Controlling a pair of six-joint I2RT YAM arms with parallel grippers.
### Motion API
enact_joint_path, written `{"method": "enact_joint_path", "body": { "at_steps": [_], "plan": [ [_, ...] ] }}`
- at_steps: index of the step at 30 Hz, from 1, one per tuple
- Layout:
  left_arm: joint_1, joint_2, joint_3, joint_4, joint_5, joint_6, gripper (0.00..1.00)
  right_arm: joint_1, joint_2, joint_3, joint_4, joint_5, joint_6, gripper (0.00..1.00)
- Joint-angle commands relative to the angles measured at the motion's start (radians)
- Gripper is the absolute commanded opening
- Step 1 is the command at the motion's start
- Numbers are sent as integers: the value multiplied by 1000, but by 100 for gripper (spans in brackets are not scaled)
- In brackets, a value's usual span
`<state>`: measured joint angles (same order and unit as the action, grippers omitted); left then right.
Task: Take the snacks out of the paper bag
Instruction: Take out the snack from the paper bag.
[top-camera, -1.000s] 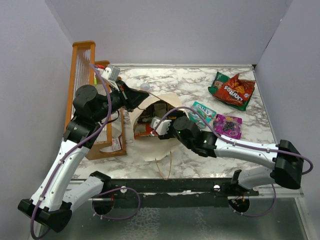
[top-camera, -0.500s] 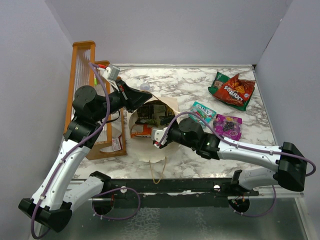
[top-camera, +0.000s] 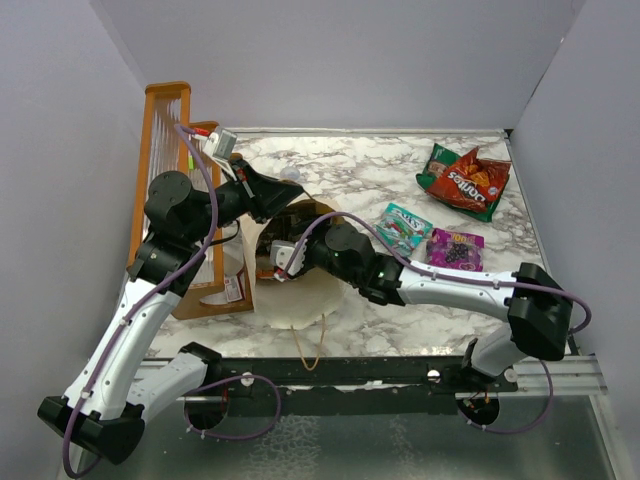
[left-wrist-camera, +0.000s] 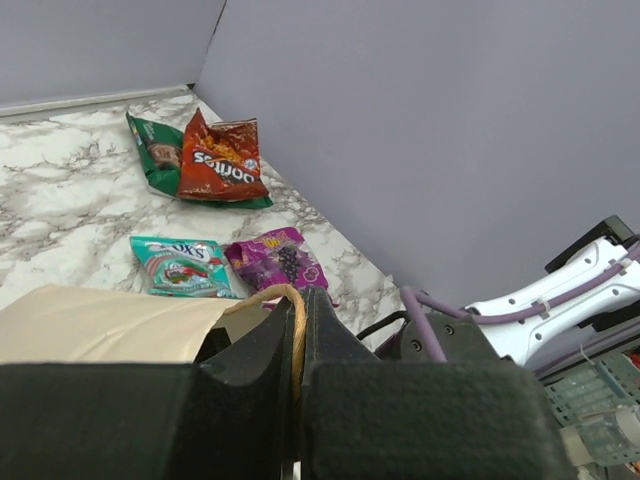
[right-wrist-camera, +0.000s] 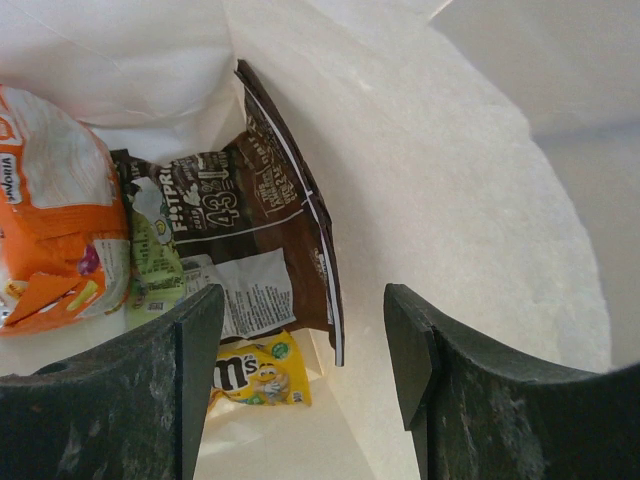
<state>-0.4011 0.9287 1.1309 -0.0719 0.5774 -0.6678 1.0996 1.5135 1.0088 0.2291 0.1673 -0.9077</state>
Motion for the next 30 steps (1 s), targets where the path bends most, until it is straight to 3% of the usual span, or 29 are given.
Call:
{"method": "enact_joint_path", "body": {
  "at_steps": [1,9,15,19,25,30],
  "plan": [
    [2,-14,11,61,10,-12,0,-1,57,41,66,80,-58,64],
    [2,-11,18,45,13,3,0,-37,138,71,108,59,-106,51],
    [2,-9,16,35,5,11,0,-44,195,95,148,99,-128,51],
    [2,-11,16,6,-37,18,0,-44,145,89,66,63,-70,53],
    [2,4,19,2,-50,31,0,-31,-4,103,-247,-123,102,61],
    [2,18,25,3,-47,38,0,24,-109,65,-302,-160,279,66]
  ]
}}
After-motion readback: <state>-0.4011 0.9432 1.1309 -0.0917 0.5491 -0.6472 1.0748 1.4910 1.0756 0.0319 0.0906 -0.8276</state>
